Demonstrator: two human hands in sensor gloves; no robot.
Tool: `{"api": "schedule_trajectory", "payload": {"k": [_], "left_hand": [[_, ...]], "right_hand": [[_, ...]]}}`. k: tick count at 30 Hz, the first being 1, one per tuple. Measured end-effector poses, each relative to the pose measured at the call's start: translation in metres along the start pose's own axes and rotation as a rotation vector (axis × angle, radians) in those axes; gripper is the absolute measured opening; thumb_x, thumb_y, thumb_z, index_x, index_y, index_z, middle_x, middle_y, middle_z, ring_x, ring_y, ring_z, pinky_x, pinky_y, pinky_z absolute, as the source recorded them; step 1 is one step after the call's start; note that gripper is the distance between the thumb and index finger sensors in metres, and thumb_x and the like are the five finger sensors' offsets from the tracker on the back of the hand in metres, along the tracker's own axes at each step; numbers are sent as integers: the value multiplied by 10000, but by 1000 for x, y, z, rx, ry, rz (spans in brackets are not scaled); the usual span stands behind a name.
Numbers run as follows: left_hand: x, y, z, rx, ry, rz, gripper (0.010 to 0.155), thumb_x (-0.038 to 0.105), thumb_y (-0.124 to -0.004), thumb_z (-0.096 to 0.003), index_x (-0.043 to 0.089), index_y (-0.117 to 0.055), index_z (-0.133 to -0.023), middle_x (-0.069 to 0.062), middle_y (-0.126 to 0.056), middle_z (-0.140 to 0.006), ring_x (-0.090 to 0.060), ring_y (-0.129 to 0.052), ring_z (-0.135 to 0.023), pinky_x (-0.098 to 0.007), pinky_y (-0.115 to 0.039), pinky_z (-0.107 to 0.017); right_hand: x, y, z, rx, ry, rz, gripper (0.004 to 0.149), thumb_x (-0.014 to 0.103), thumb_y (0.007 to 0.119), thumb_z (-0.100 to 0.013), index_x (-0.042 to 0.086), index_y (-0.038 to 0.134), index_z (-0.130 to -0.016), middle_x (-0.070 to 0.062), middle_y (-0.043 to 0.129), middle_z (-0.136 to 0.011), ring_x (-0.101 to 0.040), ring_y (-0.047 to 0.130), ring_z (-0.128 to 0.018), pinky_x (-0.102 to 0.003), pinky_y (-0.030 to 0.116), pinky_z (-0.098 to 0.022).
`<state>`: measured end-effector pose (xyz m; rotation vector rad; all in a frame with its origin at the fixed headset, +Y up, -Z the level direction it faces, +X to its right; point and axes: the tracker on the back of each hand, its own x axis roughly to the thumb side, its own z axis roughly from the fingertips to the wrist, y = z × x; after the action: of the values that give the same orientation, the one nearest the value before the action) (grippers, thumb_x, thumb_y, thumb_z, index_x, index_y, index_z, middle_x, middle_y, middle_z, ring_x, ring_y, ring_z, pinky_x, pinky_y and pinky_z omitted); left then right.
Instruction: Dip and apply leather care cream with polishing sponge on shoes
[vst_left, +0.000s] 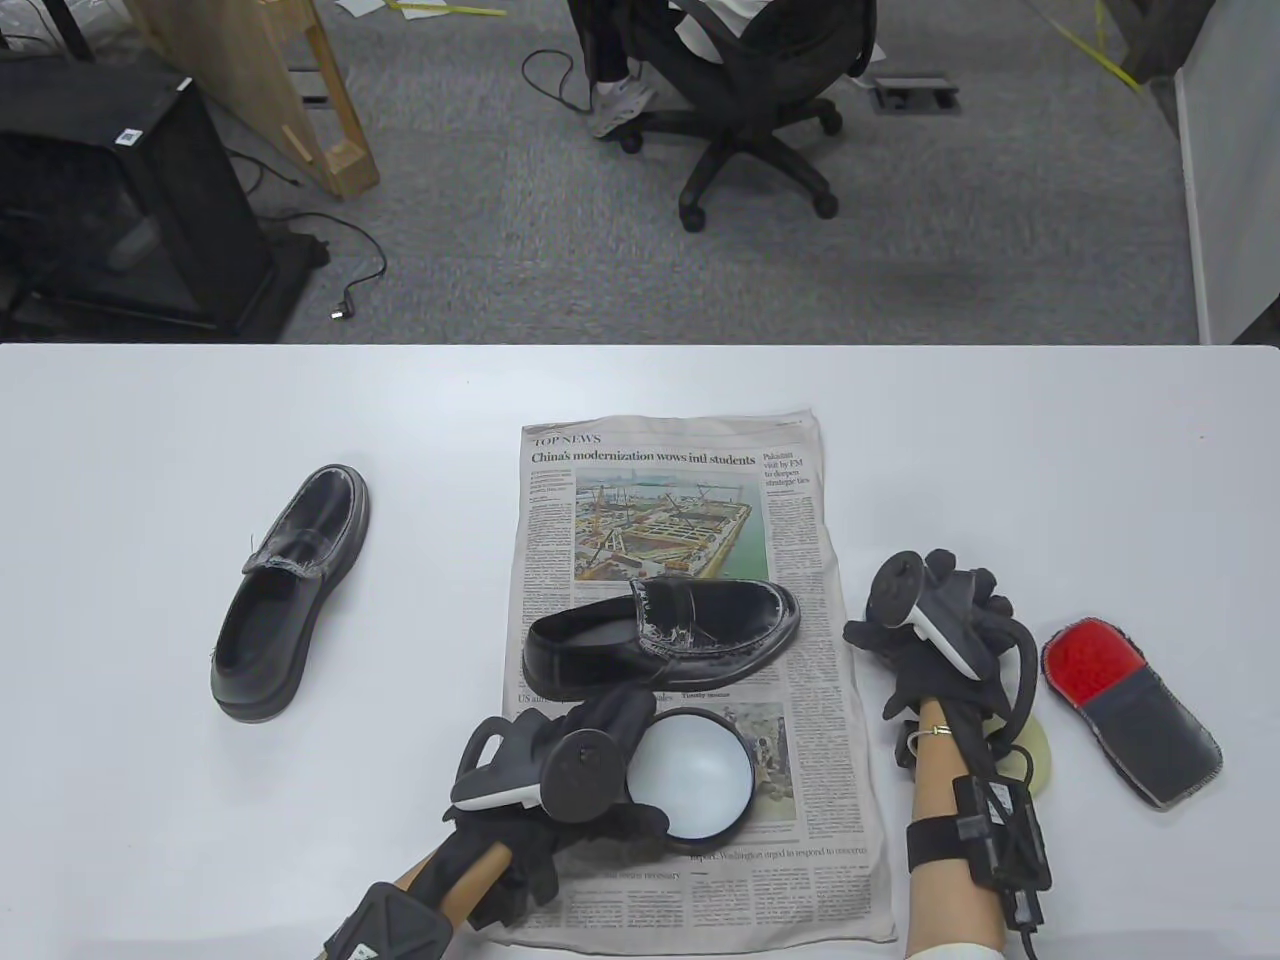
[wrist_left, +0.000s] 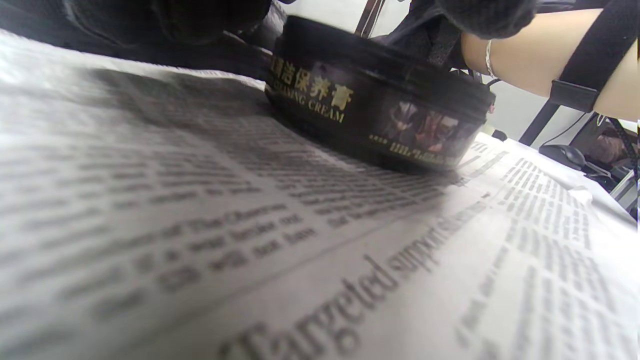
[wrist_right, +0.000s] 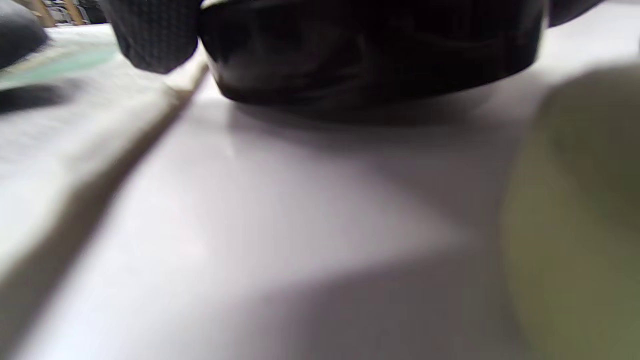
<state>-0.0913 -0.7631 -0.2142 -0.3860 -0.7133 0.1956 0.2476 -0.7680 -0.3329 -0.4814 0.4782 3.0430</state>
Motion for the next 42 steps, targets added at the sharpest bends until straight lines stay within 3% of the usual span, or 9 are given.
{"api": "schedule_trajectory", "payload": {"k": [2,6,14,16,19,22,30,36,42], "left_hand": [[0,-3,-6,-25,-6,-19,1069,659,-616,-504,-28,-158,-1184,-349,-292,-1236,-565,-423,-1078,-713,-501,-722],[-2,-6,-7,-4,-3,14,1065,652,-632,-498,-17,-170,-1185,-336,-320,-1239,-551,-441,-1080,-709,-494,-724],[-2,-6,-7,-15,11,-6,1061,661,-620,-495,-5,-169,-1187,-332,-343,-1240,-549,-455,-1077,-695,-498,-729],[-2,-6,-7,-12,16,0,1061,660,-621,-495,-4,-168,-1187,-332,-345,-1241,-549,-449,-1078,-694,-493,-731],[-2,-6,-7,-11,19,0,1060,662,-619,-495,-3,-168,-1186,-330,-348,-1242,-546,-448,-1080,-693,-492,-732],[-3,-6,-7,-17,20,9,1066,664,-622,-493,-6,-166,-1186,-329,-353,-1242,-544,-445,-1081,-693,-488,-732],[-4,-5,-7,-39,9,27,1077,666,-625,-495,-14,-153,-1182,-329,-341,-1246,-548,-428,-1085,-697,-473,-736],[-5,-5,-7,-74,-6,30,1148,694,-656,-459,-17,-110,-1176,-337,-303,-1251,-551,-387,-1093,-705,-443,-741],[-5,-6,-8,-53,13,5,1134,678,-678,-437,16,-142,-1186,-311,-336,-1252,-530,-416,-1094,-695,-462,-741]], "right_hand": [[-3,3,0,43,-14,-28,1099,684,594,-489,-24,113,-1178,-476,154,-1137,-734,285,-980,-743,429,-689],[-12,-16,24,-56,-67,16,1077,676,551,-515,-54,117,-1178,-500,126,-1117,-748,238,-972,-773,416,-661],[-44,-23,99,-22,-69,161,835,651,594,-544,78,576,-1152,-416,540,-1137,-715,659,-909,-705,740,-554],[-51,-6,95,61,-70,148,784,647,619,-529,133,632,-1120,-396,571,-1132,-725,663,-901,-707,762,-533],[-55,11,87,133,-68,113,856,611,687,-503,133,418,-1161,-422,398,-1140,-752,587,-902,-671,790,-529],[-59,15,84,138,-51,109,783,507,732,-536,167,389,-1152,-405,364,-1144,-733,578,-912,-624,817,-548],[-74,2,89,3,-50,-37,521,375,699,-590,204,565,-1064,-311,500,-1122,-598,630,-904,-559,792,-594],[-19,-25,141,-203,-487,-177,555,378,585,-631,90,539,-1102,-299,496,-1133,-573,559,-960,-592,700,-655],[81,-6,202,-211,-935,-15,581,354,489,-664,28,453,-1144,-267,398,-1186,-554,445,-1035,-601,598,-734]]}}
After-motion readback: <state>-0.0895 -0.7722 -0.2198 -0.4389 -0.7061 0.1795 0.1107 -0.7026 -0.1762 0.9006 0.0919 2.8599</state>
